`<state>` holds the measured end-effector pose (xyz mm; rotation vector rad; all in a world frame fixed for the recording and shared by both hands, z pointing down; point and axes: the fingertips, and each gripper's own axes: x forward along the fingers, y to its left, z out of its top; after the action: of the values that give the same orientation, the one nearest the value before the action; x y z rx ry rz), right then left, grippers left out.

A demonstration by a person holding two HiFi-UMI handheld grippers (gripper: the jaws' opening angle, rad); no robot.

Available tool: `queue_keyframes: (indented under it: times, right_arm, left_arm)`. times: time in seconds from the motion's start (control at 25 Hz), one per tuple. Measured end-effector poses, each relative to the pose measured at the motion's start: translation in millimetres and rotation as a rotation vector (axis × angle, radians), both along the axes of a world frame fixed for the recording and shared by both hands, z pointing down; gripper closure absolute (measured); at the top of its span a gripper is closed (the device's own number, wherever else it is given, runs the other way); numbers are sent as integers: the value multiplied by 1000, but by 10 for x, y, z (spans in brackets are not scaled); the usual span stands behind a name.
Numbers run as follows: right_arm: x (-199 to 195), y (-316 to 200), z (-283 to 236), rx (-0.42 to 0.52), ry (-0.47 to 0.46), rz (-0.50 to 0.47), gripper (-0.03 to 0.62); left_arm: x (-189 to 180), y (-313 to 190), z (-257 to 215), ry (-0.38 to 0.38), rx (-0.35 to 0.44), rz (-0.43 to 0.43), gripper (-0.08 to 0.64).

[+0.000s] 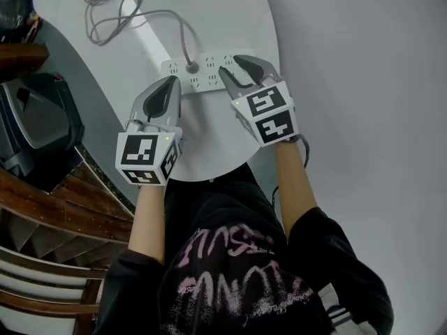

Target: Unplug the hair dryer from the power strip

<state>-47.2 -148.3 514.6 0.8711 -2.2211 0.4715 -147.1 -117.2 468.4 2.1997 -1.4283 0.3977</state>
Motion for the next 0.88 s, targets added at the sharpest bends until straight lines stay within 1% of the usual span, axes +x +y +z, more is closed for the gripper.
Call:
queue_keyframes:
  times: [0.32,0.52,0.88]
  right_arm:
    - [-21,11,135,-26,22,-6,433]
    - [-12,3,210,-47,51,7,433]
    - [6,3,198,-42,74,17,431]
  left_arm:
    - [-30,-41,16,-1,-4,-4,560]
    - [-38,-68,44,-1,-4,-4,560]
    - [-36,-61,26,-2,-7,1,560]
